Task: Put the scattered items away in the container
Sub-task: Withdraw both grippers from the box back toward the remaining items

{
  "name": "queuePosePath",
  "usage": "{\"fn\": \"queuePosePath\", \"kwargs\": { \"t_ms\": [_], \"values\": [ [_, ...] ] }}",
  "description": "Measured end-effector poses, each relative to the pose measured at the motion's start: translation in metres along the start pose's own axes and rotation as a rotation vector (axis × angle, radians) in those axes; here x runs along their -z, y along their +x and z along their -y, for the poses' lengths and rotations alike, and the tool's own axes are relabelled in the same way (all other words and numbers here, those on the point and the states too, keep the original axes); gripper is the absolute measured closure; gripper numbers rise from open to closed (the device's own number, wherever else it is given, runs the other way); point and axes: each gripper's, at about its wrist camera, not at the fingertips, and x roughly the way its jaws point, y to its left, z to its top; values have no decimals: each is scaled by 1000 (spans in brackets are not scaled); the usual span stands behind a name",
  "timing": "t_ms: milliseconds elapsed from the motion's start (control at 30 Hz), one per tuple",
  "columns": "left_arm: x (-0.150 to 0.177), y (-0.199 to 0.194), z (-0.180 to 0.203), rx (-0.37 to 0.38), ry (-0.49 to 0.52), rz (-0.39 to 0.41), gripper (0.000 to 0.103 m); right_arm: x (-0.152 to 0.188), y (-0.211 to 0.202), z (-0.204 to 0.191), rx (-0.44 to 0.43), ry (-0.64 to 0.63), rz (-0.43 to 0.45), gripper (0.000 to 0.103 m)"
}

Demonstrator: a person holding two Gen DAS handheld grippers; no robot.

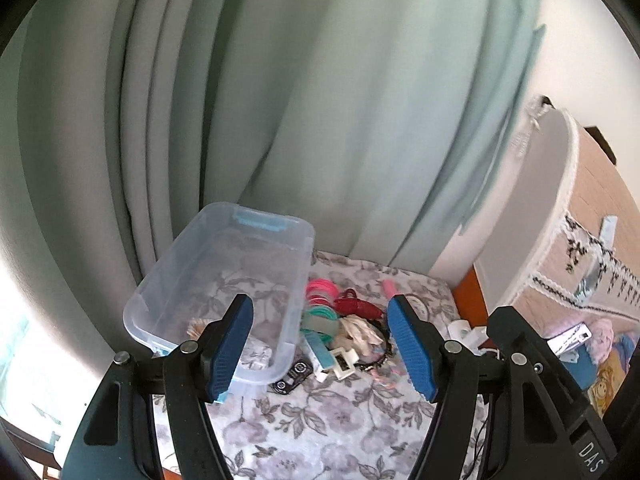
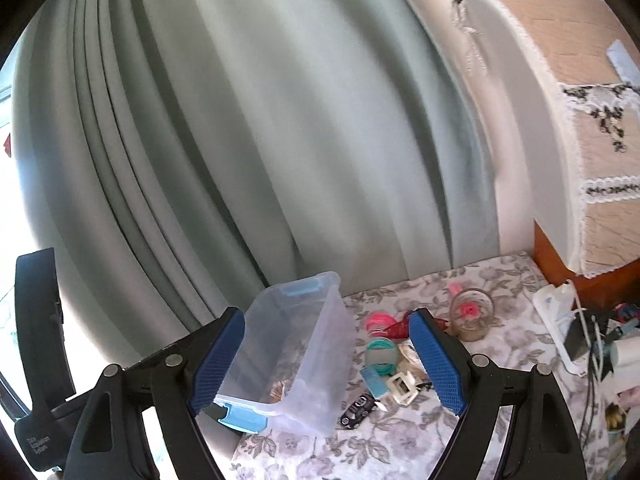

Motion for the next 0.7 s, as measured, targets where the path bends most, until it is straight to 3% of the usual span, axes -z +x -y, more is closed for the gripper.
{"fn": "queuePosePath", "kwargs": {
  "t_ms": [200, 367, 700],
  "values": [
    [3, -3, 27, 35, 46, 2, 32, -4, -22, 16, 19, 13, 24, 16],
    [4, 3, 41, 32, 87, -21, 32, -6, -34, 40, 89, 34, 45, 16],
    [17, 36, 48, 30, 86, -93, 32, -4, -25, 75, 161, 95, 39, 16]
  ]
}}
